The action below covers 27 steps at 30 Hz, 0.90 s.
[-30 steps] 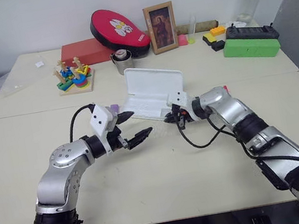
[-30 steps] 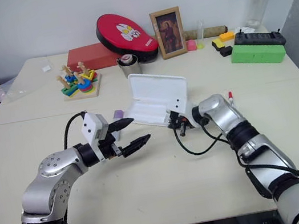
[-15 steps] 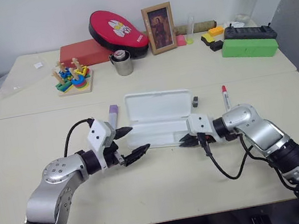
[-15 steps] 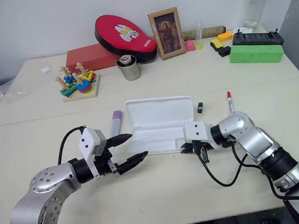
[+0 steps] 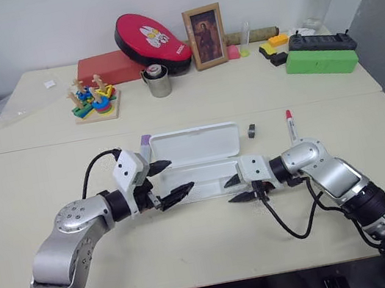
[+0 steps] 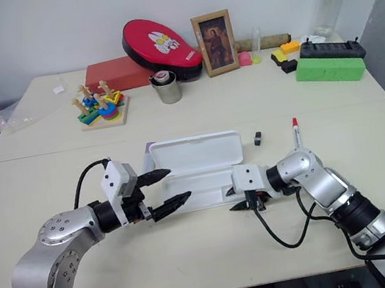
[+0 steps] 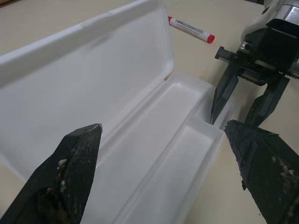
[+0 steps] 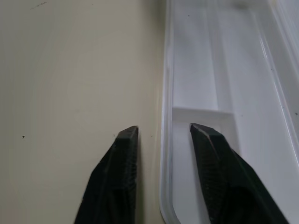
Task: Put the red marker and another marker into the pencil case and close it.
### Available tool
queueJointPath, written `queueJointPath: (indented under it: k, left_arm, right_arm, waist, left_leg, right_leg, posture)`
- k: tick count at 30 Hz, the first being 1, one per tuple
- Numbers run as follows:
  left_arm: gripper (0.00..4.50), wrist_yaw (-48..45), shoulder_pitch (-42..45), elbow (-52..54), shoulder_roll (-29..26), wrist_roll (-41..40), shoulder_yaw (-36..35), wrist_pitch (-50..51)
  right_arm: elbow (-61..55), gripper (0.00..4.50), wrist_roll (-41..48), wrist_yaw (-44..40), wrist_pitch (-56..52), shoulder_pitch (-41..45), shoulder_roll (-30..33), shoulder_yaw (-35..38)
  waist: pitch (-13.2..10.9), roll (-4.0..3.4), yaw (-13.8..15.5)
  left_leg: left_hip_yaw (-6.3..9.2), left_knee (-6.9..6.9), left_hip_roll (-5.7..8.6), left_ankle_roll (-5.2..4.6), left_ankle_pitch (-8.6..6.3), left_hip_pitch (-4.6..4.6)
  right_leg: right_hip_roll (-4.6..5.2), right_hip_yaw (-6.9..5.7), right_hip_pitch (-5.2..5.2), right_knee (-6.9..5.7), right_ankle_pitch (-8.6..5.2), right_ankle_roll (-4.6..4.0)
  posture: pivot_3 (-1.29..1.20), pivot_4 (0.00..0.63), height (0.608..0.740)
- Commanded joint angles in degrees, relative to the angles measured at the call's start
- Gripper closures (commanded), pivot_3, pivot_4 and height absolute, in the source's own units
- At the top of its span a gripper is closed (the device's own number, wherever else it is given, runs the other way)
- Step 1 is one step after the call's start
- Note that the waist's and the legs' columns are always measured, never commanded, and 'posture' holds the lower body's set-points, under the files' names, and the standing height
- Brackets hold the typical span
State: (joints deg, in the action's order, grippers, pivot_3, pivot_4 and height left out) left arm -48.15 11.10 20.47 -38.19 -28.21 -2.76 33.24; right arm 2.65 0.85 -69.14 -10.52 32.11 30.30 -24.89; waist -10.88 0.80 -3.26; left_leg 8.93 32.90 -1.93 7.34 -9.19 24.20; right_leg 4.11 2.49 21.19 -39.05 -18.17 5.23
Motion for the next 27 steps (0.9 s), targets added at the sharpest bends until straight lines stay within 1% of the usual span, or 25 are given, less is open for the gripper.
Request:
queueJointPath:
  k: [1, 3, 5, 7, 8, 11, 13, 16, 17, 20, 23, 27]
  left_arm:
    - [0.0, -0.02, 1.71, 2.64, 0.55, -1.12, 0.51, -0.08]
    - [0.0, -0.24, 2.2, 3.09, 0.66, -1.23, 0.97, 0.11]
    - [0.0, -0.41, 2.53, 3.91, 0.8, -1.68, 1.35, 0.51]
    - [0.0, -0.67, 3.38, 4.84, 1.87, -2.72, 2.83, 1.29]
    - [0.0, -0.71, 4.05, 5.03, 2.81, -3.11, 4.02, 1.62]
    - [0.0, -0.28, 7.64, 3.21, 7.01, -2.05, 8.59, 1.14]
    - [0.0, 0.12, 9.79, 1.53, 9.32, -1.43, 10.24, 0.63]
    - [0.0, 0.33, 13.95, -2.02, 13.03, 1.0, 14.2, -0.99]
    - [0.0, 0.26, 14.74, -2.77, 13.73, 1.65, 14.91, -1.4]
    - [0.0, 0.14, 16.99, -5.11, 15.55, 3.3, 16.38, -2.56]
    - [0.0, 0.2, 21.57, -8.99, 19.98, 4.67, 18.87, -4.09]
    - [0.0, 1.43, 23.54, -11.22, 23.07, 6.01, 18.61, -5.84]
  right_arm:
    - [-3.05, 1.7, 1.73, 0.51, -0.91, -0.01, 0.53, 2.54]
    - [-6.75, 1.23, 6.6, 0.84, -6.15, -0.77, 0.69, 6.28]
    - [-11.29, 0.74, 12.92, 1.83, -13.23, -1.8, 1.09, 11.69]
    - [-14.66, 0.23, 18.85, 5.65, -21.37, -3.07, 1.4, 19.28]
    - [-15.55, 0.05, 20.29, 8.09, -24.16, -3.99, 1.67, 22.56]
    - [-16.35, 0.05, 19.44, 17.97, -29.93, -6.7, 1.99, 29.88]
    - [-17.03, 0.05, 17.27, 23.48, -31.75, -7.77, 1.95, 31.64]
    - [-12.51, 0.05, 11.01, 38.56, -36.11, -5.76, -0.83, 34.6]
    - [-11.71, 0.05, 9.86, 41.56, -37.05, -5.36, -1.39, 34.95]
    - [-10.33, 0.05, 8.79, 47.81, -39.8, -4.66, -3.93, 36.26]
    - [-12.04, 0.05, 7.22, 54.76, -46.28, -6.73, -9.41, 34.87]
    - [-12.17, 0.05, 6.59, 57.32, -49.0, -8.98, -12.42, 33.82]
  waist:
    - [0.0, 0.0, 0.0]
    - [0.0, 0.0, 0.01]
    - [0.0, 0.0, 0.06]
    - [0.0, 0.0, 0.15]
    - [0.0, 0.0, 0.27]
    - [0.05, 0.08, 1.15]
    - [0.05, 0.08, 1.34]
    - [0.06, 0.05, 1.21]
    - [0.06, 0.05, 1.05]
    - [0.06, 0.04, 0.55]
    - [0.06, 0.04, 0.25]
    - [0.09, 0.01, 0.2]
  left_leg:
    - [0.0, 0.0, 0.0, 0.0, 0.0, 0.0]
    - [0.0, 0.0, 0.0, 0.0, 0.0, 0.0]
    - [0.0, 0.0, 0.0, 0.0, 0.0, 0.01]
    - [0.0, 0.0, 0.0, 0.0, 0.0, 0.03]
    - [0.01, 0.01, 0.0, 0.0, 0.0, 0.03]
    - [0.03, 0.05, 0.0, -0.01, 0.0, 0.01]
    - [0.03, 0.08, 0.0, -0.01, 0.0, 0.01]
    - [0.02, 0.09, 0.0, 0.0, 0.0, 0.01]
    - [0.0, 0.11, 0.0, 0.0, 0.0, 0.0]
    - [-0.03, 0.08, 0.01, 0.0, 0.0, 0.0]
    - [-0.02, 0.04, 0.0, 0.0, 0.0, 0.02]
    - [-0.01, 0.07, 0.02, 0.0, 0.0, 0.07]
  right_leg:
    - [0.0, 0.0, 0.0, 0.0, 0.0, 0.0]
    - [0.0, 0.0, 0.0, 0.0, 0.0, 0.0]
    - [0.0, 0.0, 0.0, 0.0, 0.0, 0.0]
    - [0.0, 0.0, -0.01, 0.01, 0.0, -0.01]
    - [0.0, 0.0, -0.02, 0.0, 0.0, -0.01]
    - [0.0, -0.03, -0.09, 0.01, 0.01, -0.01]
    - [0.0, -0.04, -0.09, 0.02, 0.01, 0.0]
    - [0.0, -0.03, -0.04, -0.01, 0.01, 0.0]
    - [0.0, 0.0, -0.05, -0.01, 0.01, 0.0]
    - [0.0, 0.03, -0.03, 0.0, 0.01, -0.01]
    - [0.0, 0.02, -0.01, 0.0, 0.0, -0.02]
    - [0.0, 0.0, -0.02, 0.02, 0.0, -0.02]
  posture:
    - [0.0, 0.15, 0.74]
    - [0.0, 0.15, 0.74]
    - [0.0, 0.15, 0.74]
    - [0.0, 0.15, 0.74]
    - [0.0, 0.15, 0.74]
    - [0.0, 0.15, 0.74]
    - [0.0, 0.15, 0.74]
    - [0.0, 0.15, 0.74]
    - [0.0, 0.15, 0.74]
    - [0.0, 0.15, 0.74]
    - [0.0, 0.15, 0.74]
    - [0.0, 0.15, 0.74]
